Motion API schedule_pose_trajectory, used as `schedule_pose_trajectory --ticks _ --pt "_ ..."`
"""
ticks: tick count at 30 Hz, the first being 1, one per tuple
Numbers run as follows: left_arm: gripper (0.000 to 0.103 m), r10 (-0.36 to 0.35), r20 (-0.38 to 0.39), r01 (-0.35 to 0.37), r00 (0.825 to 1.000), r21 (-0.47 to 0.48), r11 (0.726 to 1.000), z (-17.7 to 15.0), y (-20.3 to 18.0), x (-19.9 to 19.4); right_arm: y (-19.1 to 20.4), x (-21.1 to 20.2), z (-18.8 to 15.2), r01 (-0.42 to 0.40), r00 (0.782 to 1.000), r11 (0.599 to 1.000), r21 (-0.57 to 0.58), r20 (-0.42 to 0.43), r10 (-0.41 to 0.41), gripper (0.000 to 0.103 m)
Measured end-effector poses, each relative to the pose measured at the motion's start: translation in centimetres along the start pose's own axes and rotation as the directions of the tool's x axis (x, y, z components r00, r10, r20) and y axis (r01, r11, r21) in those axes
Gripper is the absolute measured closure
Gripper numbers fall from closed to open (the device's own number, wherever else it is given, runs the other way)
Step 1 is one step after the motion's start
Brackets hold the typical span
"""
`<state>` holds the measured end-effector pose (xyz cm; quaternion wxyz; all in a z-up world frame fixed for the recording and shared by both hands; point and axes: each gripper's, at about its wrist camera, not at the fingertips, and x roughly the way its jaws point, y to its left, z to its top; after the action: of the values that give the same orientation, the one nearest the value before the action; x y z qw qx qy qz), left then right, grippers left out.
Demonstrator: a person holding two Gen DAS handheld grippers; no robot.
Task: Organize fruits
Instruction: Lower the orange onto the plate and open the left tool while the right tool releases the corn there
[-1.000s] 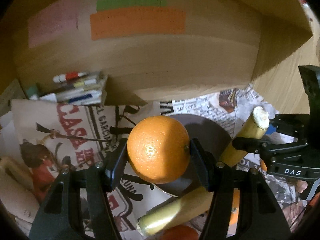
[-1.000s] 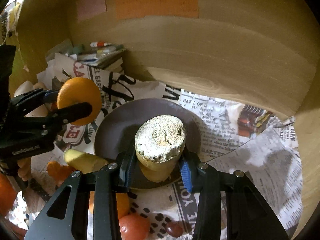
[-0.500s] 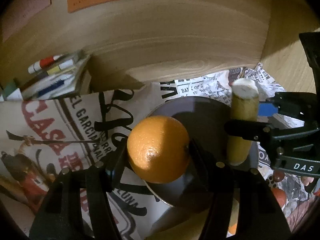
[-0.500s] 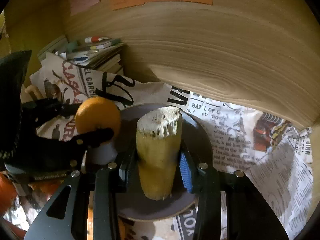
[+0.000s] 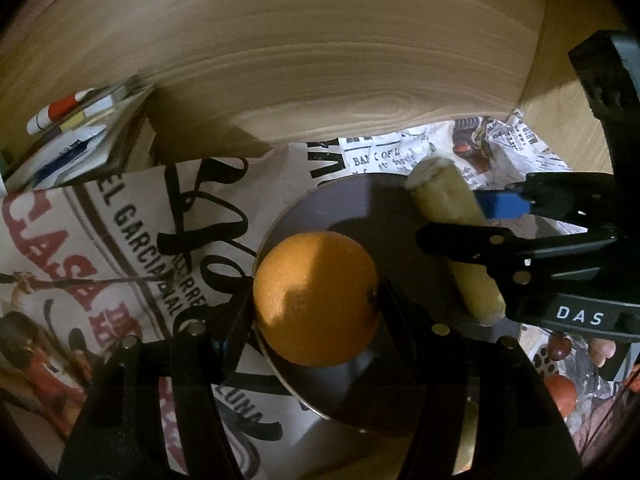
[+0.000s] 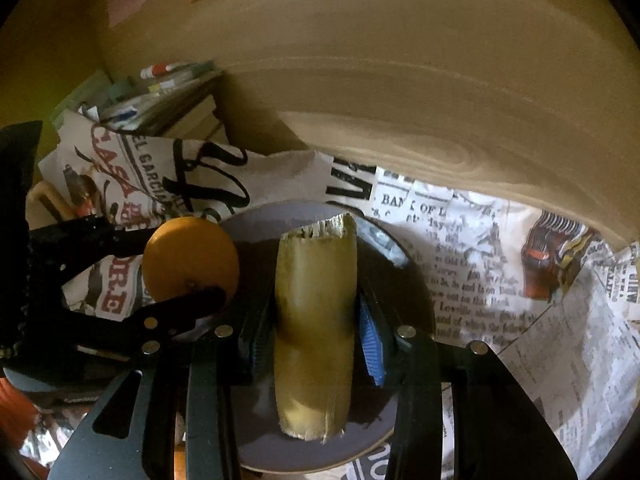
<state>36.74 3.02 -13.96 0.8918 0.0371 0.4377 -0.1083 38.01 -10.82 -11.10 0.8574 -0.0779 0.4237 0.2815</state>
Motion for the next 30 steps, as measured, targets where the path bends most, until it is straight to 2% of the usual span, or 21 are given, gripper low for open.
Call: schedule_pose_trajectory --ticks 2,4,6,10,17,20,23,30 --pt "0.041 0.006 0.005 -0.006 1.0 0.008 1.0 0.0 -0.2 0.1 -0.1 0.1 0.0 -0.006 1.0 1.0 0.005 -0.016 0.006 0.066" --pt "0.041 0.0 0.01 0.0 1.0 0.01 1.0 0.0 -0.2 -0.1 -0.2 -0.2 0.0 -0.004 1.0 1.0 0.009 -0.008 0.004 0.051" --pt "0.041 -0.033 0.022 0.033 0.999 -0.002 0.999 0.1 -0.1 -0.4 -0.3 -0.8 0.1 0.012 1.0 1.0 0.018 0.021 -0.012 0.044" --pt "0.031 0.022 0.102 -0.024 0.995 0.017 1.0 0.1 -0.7 -2.2 -0.2 -2.2 0.0 0.028 0.998 1.0 0.013 0.056 -0.028 0.044" --pt "0.03 0.044 0.182 -0.047 0.982 0.011 0.999 -0.7 -1.3 -5.8 0.6 -5.6 -1.0 0.045 0.991 0.999 -0.001 0.127 -0.045 0.044" --pt "0.026 0.057 0.225 -0.057 0.973 -0.005 0.998 -1.3 -1.4 -7.8 1.3 -7.1 -1.8 0.062 0.985 0.998 -0.014 0.163 -0.059 0.043" --pt "0.02 0.076 0.267 -0.074 0.961 -0.019 0.997 -2.1 -1.3 -10.0 2.2 -8.7 -2.6 0.063 0.979 0.998 -0.02 0.197 -0.058 0.037" --pt "0.016 0.11 0.338 -0.104 0.935 -0.036 0.994 -4.9 -1.4 -14.4 4.3 -11.3 -4.9 0.067 0.968 0.997 -0.046 0.243 -0.054 0.032"
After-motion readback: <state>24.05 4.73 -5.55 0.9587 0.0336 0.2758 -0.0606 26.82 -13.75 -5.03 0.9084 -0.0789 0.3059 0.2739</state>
